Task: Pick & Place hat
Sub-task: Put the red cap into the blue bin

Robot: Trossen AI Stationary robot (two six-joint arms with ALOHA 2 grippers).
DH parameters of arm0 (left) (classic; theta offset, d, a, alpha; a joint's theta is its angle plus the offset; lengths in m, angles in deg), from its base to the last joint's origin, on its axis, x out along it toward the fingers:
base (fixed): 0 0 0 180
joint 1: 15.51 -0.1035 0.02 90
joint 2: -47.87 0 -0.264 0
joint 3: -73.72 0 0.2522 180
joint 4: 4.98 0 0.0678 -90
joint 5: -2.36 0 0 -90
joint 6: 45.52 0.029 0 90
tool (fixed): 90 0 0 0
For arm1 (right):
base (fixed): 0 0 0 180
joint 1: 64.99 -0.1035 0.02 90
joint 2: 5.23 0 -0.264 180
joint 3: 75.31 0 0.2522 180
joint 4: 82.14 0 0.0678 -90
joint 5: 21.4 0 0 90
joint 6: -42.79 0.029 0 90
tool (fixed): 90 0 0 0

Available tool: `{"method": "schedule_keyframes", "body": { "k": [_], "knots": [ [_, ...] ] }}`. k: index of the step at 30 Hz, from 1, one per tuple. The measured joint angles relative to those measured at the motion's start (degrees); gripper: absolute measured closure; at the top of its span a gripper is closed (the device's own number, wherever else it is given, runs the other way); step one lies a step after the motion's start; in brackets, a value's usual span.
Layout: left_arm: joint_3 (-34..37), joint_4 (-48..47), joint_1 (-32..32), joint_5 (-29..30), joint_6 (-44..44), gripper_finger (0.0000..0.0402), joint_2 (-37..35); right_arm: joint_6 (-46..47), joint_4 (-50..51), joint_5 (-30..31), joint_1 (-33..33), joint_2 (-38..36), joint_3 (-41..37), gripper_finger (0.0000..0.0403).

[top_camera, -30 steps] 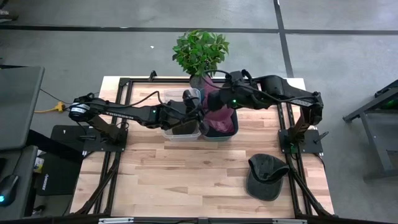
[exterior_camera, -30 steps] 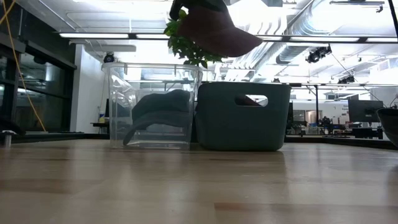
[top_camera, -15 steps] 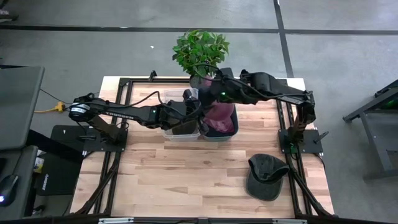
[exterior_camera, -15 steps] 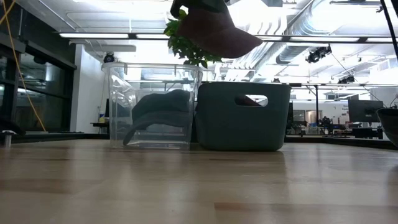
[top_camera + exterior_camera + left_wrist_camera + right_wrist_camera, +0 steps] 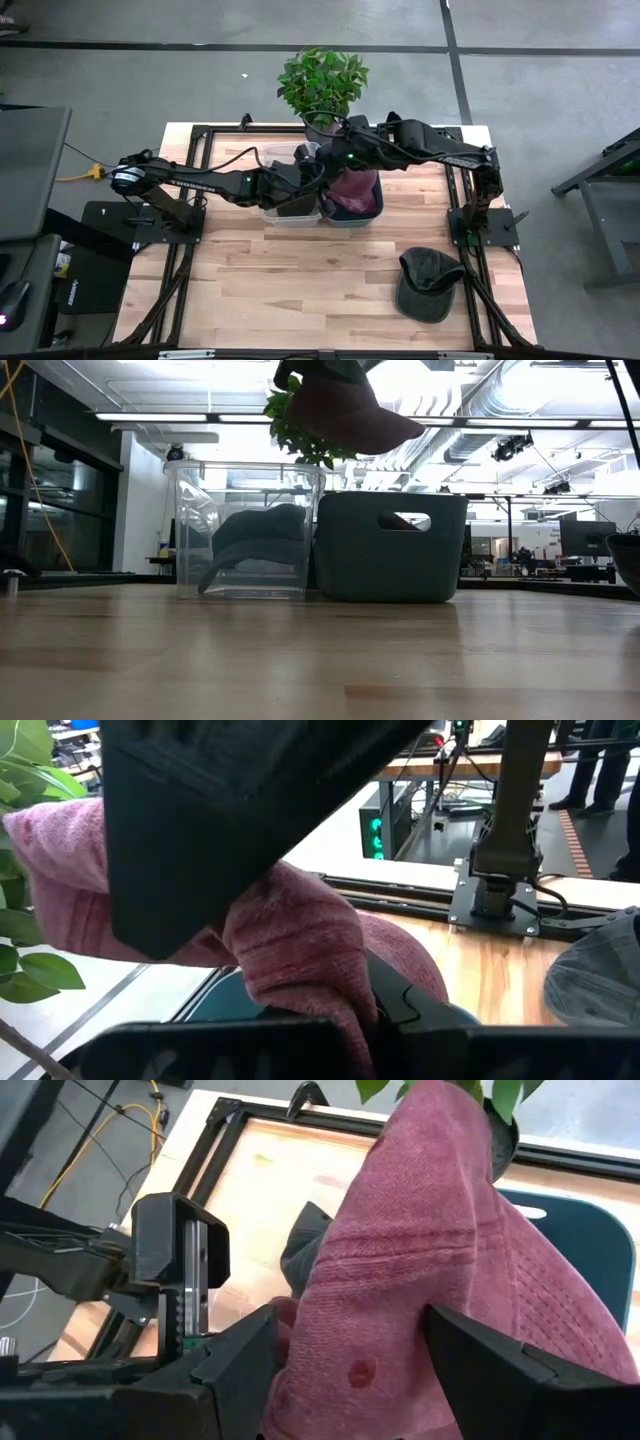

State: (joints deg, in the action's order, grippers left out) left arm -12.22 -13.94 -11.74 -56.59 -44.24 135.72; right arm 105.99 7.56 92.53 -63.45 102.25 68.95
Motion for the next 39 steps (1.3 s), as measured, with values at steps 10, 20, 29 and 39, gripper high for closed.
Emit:
{"method": "schedule_keyframes", "body": {
  "k": [10,20,29,39],
  "knots": [
    [0.00,-1.77,0.00,0.02,0.00,0.0401,0.00,-0.03,1.27,-0.50,0.00,0.00,-0.02,0.0271],
    [0.00,-1.81,0.04,0.02,-0.09,0.0401,0.00,-4.54,1.28,-1.78,-0.04,-0.04,-0.04,0.0396],
    [0.00,-1.88,0.00,-3.08,-0.22,0.0395,-0.07,-6.73,1.34,-2.35,-0.07,-0.04,-0.07,0.0400],
    [-0.01,-2.05,2.18,-4.87,-2.19,0.0236,-0.15,-7.74,1.02,-3.04,-0.15,-0.07,-0.09,0.0402]
  ]
}}
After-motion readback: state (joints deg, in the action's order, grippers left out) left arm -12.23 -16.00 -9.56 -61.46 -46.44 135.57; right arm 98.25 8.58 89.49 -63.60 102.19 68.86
